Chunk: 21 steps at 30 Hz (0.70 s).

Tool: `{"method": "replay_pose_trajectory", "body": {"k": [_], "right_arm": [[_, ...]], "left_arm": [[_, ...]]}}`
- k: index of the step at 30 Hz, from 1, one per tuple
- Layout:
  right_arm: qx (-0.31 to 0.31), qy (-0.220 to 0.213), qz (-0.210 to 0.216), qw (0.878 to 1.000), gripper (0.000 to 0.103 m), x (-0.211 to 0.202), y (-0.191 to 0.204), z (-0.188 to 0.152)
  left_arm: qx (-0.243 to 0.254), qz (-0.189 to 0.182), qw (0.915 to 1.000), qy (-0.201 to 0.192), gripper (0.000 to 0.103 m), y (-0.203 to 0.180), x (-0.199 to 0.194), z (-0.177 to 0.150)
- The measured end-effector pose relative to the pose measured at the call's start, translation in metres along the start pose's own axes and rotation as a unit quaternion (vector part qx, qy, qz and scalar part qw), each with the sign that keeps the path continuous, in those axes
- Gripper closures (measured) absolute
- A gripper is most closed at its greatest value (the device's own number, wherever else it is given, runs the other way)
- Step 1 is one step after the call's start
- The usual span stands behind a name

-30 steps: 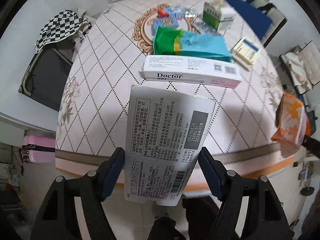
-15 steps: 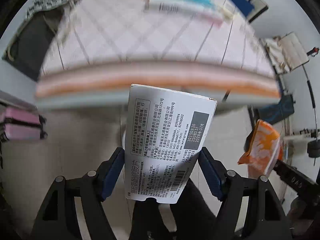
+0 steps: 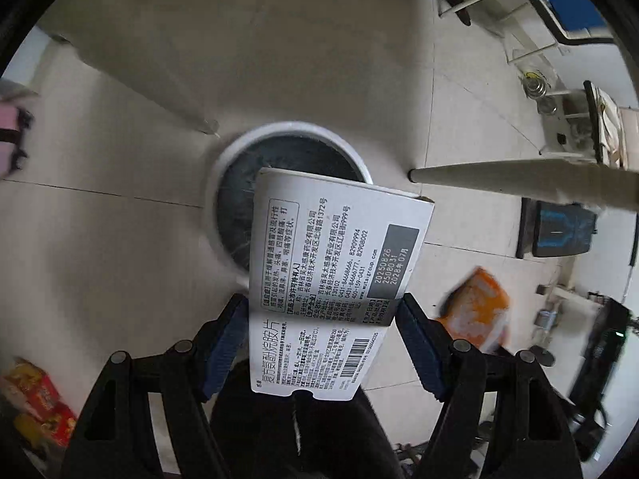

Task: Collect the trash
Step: 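Carry receipt and orange bag to the bin and release both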

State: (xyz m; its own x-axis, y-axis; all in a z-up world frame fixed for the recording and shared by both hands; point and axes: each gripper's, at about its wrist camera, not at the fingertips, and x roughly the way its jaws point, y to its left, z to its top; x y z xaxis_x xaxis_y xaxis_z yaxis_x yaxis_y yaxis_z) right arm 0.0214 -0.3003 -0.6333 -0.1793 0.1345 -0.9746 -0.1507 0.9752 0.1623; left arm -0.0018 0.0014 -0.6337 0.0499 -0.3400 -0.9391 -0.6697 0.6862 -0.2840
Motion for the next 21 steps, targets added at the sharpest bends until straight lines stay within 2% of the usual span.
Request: {"method": "replay_pose_trajectory", "body": {"k": [3, 5, 6, 7, 8, 10, 11, 12, 14, 16, 17, 21], "right_arm": [[-0.012, 0.012, 0.008, 1.000, 0.081, 0.052, 0.007, 0.017], [-0.023, 0.020, 0.009, 1.000, 0.077, 0.085, 0.012, 0.024], [-0.031, 0.027, 0.014, 0.999, 0.077, 0.102, 0.017, 0.028], [-0.036, 0.035, 0.017, 0.999, 0.071, 0.113, 0.020, 0.031], [-0.039, 0.041, 0.023, 0.998, 0.059, 0.123, 0.022, 0.034], [-0.045, 0.049, 0.030, 0.997, 0.051, 0.135, 0.030, 0.035], [-0.048, 0.049, 0.033, 0.997, 0.042, 0.138, 0.031, 0.035], [-0.050, 0.049, 0.034, 0.997, 0.036, 0.139, 0.031, 0.034], [-0.059, 0.044, 0.034, 0.997, 0.017, 0.134, 0.033, 0.029], [-0.072, 0.037, 0.027, 0.996, 0.006, 0.128, 0.040, 0.024], [-0.080, 0.031, 0.019, 0.996, 0.003, 0.125, 0.043, 0.022], [-0.130, -0.001, -0.026, 0.991, 0.002, 0.093, 0.062, 0.012]], "left_arm": [[-0.007, -0.017, 0.9997, 0.015, 0.028, 0.015, 0.036, 0.020], [-0.013, -0.020, 0.9995, 0.022, 0.020, 0.024, 0.052, 0.028], [-0.017, -0.025, 0.9993, 0.023, 0.010, 0.029, 0.058, 0.029], [-0.018, -0.025, 0.9992, 0.023, 0.006, 0.032, 0.060, 0.027], [-0.019, -0.020, 0.9994, 0.021, 0.006, 0.035, 0.060, 0.026], [-0.019, -0.003, 0.9997, 0.014, 0.006, 0.040, 0.056, 0.020], [-0.018, 0.009, 0.9997, 0.009, 0.006, 0.040, 0.053, 0.017], [-0.013, 0.030, 0.9995, 0.001, 0.006, 0.045, 0.047, 0.013], [0.005, 0.080, 0.9965, -0.024, 0.006, 0.043, 0.034, 0.006], [0.012, 0.112, 0.9929, -0.039, 0.006, 0.038, 0.023, -0.001], [0.015, 0.126, 0.9907, -0.048, 0.006, 0.035, 0.016, -0.006], [0.022, 0.148, 0.9869, -0.061, 0.006, 0.023, -0.007, -0.019]]}}
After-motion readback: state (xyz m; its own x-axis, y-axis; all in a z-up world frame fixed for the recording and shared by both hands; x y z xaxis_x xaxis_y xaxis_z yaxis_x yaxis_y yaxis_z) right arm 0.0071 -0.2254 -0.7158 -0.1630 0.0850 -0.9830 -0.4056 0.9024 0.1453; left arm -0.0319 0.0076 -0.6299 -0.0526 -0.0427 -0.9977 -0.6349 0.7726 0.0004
